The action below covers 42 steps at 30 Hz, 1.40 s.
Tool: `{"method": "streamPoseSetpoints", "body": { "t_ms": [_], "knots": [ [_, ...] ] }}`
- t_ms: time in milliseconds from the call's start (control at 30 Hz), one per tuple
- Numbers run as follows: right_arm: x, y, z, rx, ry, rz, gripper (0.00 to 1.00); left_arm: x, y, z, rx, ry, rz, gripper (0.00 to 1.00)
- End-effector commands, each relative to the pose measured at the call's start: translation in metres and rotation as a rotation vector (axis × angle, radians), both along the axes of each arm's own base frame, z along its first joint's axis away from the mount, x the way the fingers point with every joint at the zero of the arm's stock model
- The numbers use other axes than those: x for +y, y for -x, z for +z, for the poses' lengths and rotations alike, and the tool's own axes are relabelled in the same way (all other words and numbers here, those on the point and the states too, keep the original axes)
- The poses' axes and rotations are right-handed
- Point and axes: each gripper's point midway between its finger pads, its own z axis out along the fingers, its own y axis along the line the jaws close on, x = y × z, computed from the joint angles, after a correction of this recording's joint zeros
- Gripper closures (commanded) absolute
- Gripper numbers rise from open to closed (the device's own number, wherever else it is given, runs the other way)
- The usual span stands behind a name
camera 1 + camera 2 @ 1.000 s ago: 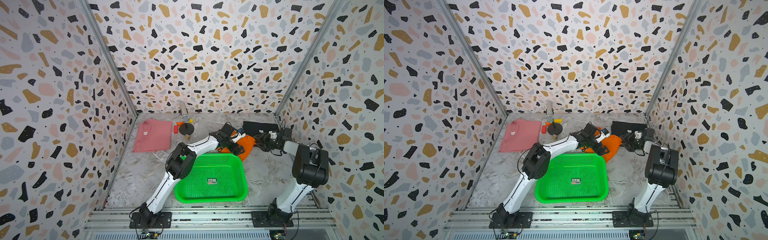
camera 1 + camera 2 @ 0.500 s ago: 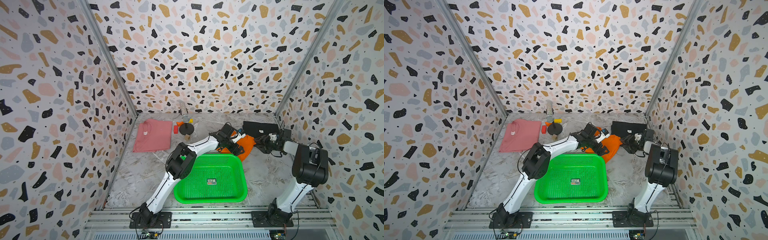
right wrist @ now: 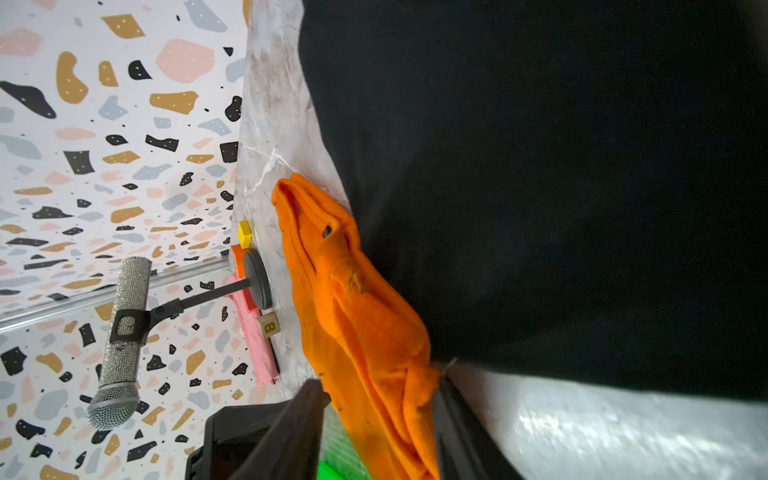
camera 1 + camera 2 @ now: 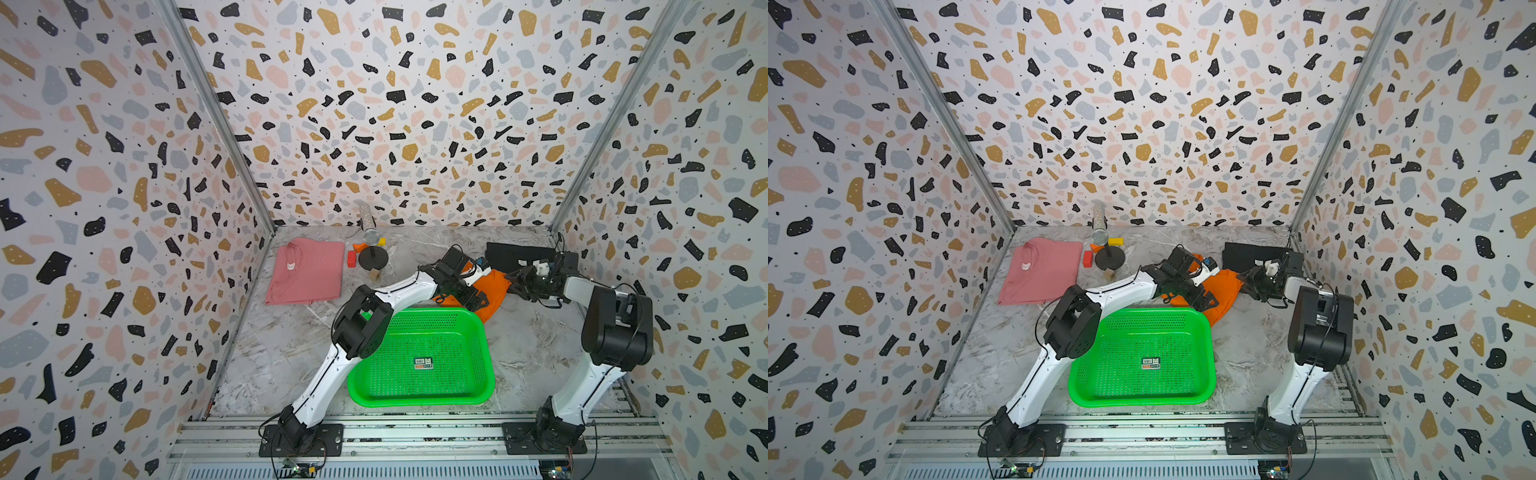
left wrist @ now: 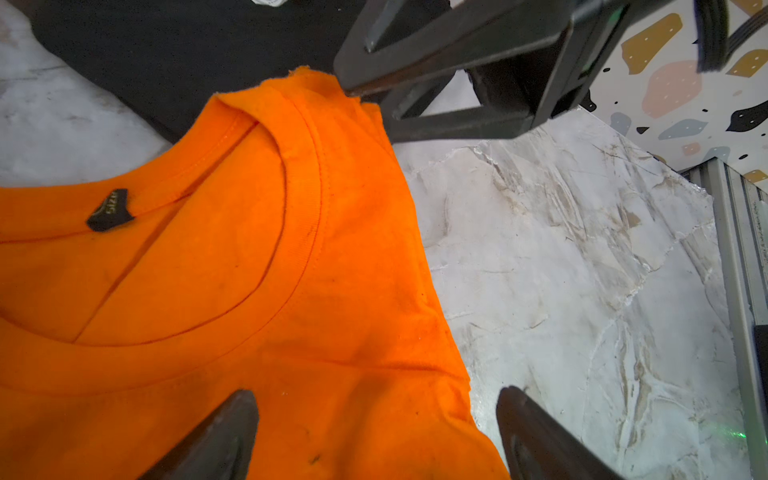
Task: Put the folded t-shirts into the basket
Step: Move the T-shirt to the center of the board.
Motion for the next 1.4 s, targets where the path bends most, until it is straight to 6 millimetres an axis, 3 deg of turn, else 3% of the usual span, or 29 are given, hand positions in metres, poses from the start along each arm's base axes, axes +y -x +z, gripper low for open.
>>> {"method": "streamPoseSetpoints", "body": {
  "t_ms": [0,333,600,1167,1367],
  "knots": [
    [0.0,-0.007,0.012,-0.023,0.014,0.024,0.59,0.002,0.003,-0.005,-0.006,-0.021,-0.014,0.09],
    [-0.011,-0.011,0.003,0.032,0.116,0.053,0.61,0.002,0.003,-0.006,-0.004,-0.019,-0.015,0.09],
    [-0.011,-0.001,-0.005,0.046,0.136,0.069,0.53,0.001,0.004,-0.007,-0.001,-0.019,-0.019,0.08],
    [0.013,-0.023,-0.006,-0.049,0.069,0.186,0.49,0.001,0.003,-0.008,0.0,-0.02,-0.017,0.08],
    [0.017,-0.029,0.011,-0.123,0.042,0.201,0.71,0.001,0.0,-0.002,-0.001,-0.011,-0.013,0.07]
  ]
}}
